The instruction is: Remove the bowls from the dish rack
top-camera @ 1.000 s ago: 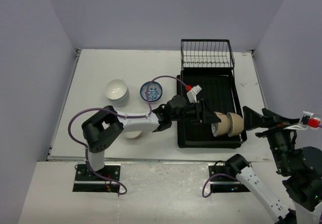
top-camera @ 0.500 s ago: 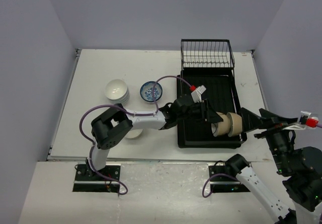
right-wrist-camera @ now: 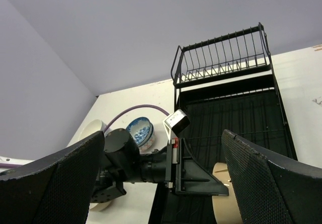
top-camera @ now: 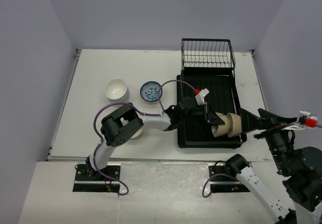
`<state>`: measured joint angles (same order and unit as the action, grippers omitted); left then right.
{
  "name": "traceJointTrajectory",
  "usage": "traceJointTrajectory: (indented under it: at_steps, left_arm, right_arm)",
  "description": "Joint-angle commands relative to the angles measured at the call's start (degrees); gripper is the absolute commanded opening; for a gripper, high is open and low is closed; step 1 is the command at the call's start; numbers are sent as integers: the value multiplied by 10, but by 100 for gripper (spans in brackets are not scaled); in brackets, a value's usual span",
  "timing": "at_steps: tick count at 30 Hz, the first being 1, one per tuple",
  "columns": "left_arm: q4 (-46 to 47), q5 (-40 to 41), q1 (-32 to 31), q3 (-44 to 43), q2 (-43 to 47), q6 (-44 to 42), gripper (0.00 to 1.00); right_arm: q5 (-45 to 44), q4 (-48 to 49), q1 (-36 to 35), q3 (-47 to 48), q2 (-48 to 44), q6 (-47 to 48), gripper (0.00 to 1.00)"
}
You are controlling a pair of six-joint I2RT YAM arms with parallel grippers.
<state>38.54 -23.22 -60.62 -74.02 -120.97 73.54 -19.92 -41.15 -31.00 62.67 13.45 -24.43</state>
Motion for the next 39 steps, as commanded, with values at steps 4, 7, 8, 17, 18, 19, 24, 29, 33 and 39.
traceJointTrajectory:
  at_steps: [4,7,8,17,18,19,24,29,33,39]
  left_arm:
    - [44,-12,-4,-8,6,7,0]
    - [62,-15,-4,-3,12,9,0]
    - [73,-16,-3,1,11,15,0]
    - [295,-46,18,44,-13,92,0]
    - [310,-50,20,45,-17,99,0]
    - [332,-56,23,43,-29,107,0]
    - [462,-69,32,33,-66,173,0]
    - [486,-70,37,41,-60,170,0]
    - [507,-74,43,48,-38,158,0]
    - [539,-82,50,53,-18,144,0]
  right_arm:
    - [10,11,0,-2,-4,2,99]
    - [12,12,0,-4,-4,3,99]
    - [12,12,0,-4,-4,3,99]
    - [11,9,1,-2,-20,6,99]
    - [11,10,0,-2,-22,6,99]
    - [12,11,0,-2,-24,7,99]
    - [17,12,1,-3,-26,9,99]
    - [19,12,1,-3,-26,11,99]
    - [21,12,1,-3,-25,12,99]
    - [32,13,0,-3,-20,14,99]
